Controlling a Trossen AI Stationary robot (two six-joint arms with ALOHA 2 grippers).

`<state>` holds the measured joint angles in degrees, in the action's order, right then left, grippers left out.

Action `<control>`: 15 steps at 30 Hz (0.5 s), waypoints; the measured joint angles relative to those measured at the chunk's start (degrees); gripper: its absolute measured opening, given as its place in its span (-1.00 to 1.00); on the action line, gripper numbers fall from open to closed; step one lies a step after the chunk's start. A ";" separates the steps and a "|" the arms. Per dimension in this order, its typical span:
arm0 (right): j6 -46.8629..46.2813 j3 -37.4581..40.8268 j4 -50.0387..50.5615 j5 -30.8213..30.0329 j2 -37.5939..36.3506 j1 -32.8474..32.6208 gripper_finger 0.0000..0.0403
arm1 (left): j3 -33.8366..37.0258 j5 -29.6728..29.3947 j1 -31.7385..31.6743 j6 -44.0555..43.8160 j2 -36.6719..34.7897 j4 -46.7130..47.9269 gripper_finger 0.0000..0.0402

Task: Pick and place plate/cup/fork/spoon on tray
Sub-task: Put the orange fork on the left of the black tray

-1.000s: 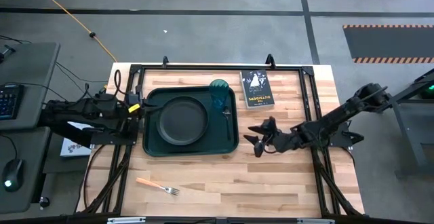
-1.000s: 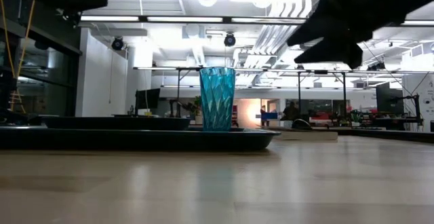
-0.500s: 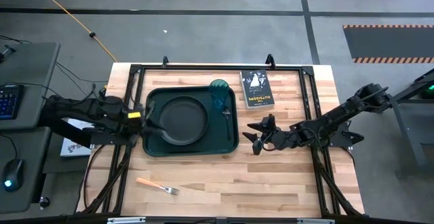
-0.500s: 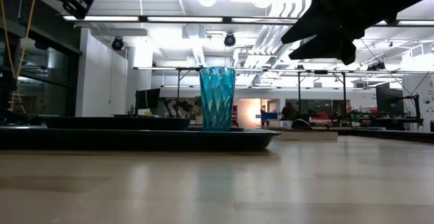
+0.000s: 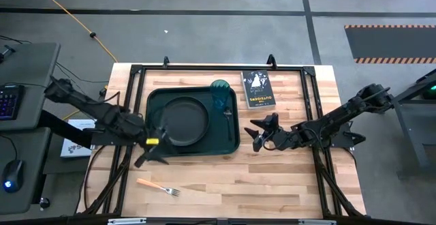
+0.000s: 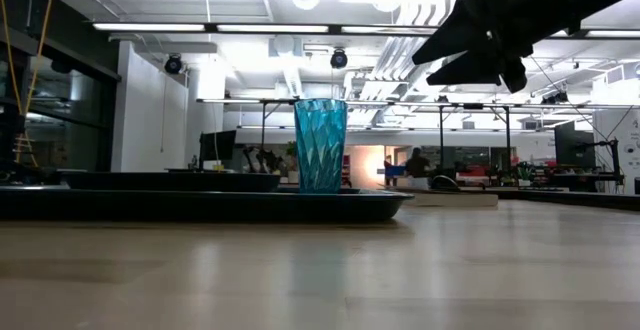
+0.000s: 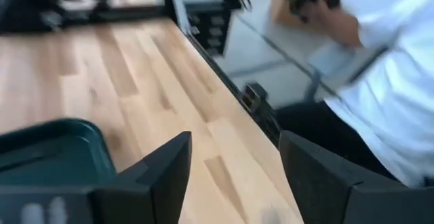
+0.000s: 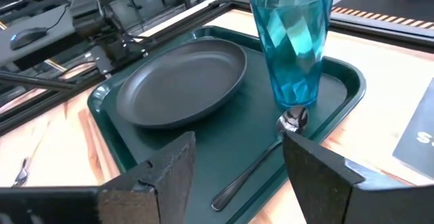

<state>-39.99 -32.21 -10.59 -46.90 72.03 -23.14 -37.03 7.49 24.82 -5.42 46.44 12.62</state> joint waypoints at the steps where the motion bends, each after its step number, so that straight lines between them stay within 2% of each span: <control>1: 0.01 0.00 0.00 -0.28 0.00 0.00 0.06 | -1.88 -0.18 1.24 -0.06 1.61 2.11 0.08; 5: 0.17 0.00 0.02 -1.43 0.00 0.01 0.06 | -10.14 -4.19 7.09 -4.66 9.45 14.88 0.08; 10: 0.02 -0.02 0.40 -1.48 0.00 0.00 0.06 | -17.87 -6.54 15.99 -16.40 21.23 31.00 0.08; 15: 0.00 -0.02 1.03 -1.37 0.02 0.00 0.06 | -19.09 -6.55 24.71 -26.03 31.89 34.43 0.08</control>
<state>-39.98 -32.23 -9.56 -48.27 72.05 -23.13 -56.12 0.94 49.53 -31.45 78.34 47.05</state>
